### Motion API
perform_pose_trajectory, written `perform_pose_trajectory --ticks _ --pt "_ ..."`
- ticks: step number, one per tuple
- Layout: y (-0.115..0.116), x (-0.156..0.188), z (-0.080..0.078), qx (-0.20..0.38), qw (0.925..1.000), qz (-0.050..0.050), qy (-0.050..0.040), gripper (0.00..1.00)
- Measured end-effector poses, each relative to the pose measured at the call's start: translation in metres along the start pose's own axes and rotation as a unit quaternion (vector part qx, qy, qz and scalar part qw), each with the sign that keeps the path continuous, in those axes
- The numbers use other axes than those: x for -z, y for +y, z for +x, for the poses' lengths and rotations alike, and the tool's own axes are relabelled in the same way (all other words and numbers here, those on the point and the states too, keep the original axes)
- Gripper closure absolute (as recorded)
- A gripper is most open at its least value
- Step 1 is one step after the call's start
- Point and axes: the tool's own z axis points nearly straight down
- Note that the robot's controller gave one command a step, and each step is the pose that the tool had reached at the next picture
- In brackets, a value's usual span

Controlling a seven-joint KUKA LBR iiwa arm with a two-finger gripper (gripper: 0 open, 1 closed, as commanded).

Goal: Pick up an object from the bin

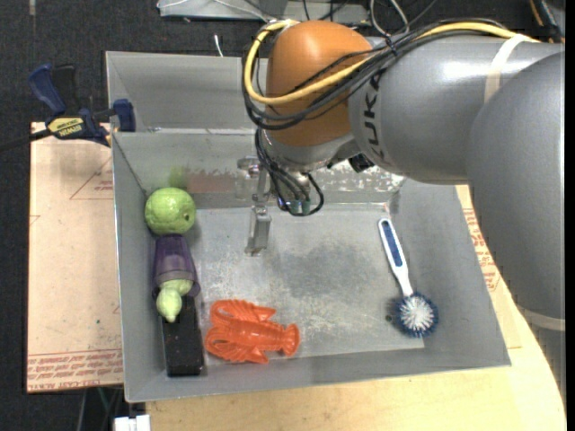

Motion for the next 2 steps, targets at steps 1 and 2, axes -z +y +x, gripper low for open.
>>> perform_pose_trajectory --ticks 1,2 --pt "-0.001 0.005 -0.002 -0.002 1.0000 0.000 -0.0040 0.00" --pt "0.070 -0.099 -0.016 0.038 0.9992 0.009 -0.0081 0.00"
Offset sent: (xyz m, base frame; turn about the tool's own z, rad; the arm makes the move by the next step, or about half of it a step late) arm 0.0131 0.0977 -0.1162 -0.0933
